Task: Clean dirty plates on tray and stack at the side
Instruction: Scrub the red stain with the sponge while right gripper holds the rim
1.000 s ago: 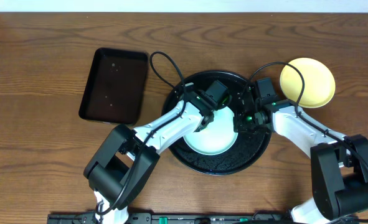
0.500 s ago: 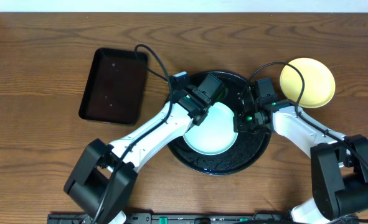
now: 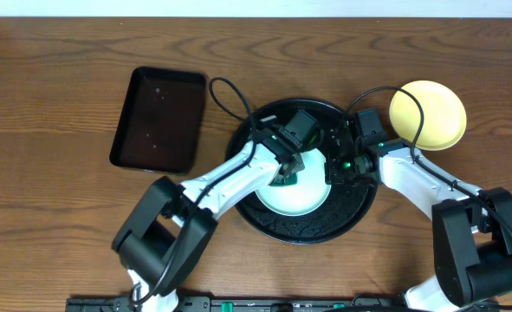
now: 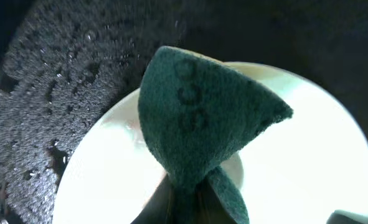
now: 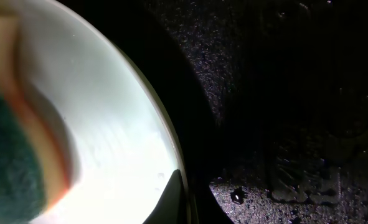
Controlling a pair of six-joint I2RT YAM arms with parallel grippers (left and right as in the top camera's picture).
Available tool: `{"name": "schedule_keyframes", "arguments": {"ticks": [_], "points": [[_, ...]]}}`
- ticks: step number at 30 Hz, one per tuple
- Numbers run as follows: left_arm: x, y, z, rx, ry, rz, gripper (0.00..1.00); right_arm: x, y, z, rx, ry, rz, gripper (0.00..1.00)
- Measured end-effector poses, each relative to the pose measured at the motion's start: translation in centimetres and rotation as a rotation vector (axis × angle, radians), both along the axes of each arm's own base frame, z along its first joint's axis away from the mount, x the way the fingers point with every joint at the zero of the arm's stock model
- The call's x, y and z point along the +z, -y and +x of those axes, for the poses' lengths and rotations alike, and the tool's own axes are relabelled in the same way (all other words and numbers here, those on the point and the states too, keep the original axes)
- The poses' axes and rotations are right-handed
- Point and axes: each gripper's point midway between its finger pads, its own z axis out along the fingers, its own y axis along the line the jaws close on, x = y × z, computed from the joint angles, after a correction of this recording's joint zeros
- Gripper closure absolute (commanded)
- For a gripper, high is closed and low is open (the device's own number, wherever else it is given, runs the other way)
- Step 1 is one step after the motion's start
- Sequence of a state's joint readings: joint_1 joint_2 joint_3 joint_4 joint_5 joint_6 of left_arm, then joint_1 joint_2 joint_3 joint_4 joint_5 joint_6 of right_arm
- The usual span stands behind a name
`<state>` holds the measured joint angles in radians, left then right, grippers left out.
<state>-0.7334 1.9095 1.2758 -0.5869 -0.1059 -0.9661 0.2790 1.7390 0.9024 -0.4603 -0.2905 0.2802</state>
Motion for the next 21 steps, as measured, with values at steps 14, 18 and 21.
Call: {"name": "schedule_keyframes", "arguments": {"ticks": [14,18,21], "points": [[-0.4,-4.4,-1.7,0.009,-0.027,0.243,0.93,0.0,0.0,-0.1,0.001,-0.005,0.002,0.99],[0.1,-5.2,-1.3,0.016,0.012,0.295,0.93,0.0,-0.2,-0.3,0.004,-0.012,0.01,0.99],[1.0,-5.7,-0.8,0.026,0.051,0.317,0.93,0.0,-0.2,-0.3,0.005,-0.013,0.012,0.99]]}}
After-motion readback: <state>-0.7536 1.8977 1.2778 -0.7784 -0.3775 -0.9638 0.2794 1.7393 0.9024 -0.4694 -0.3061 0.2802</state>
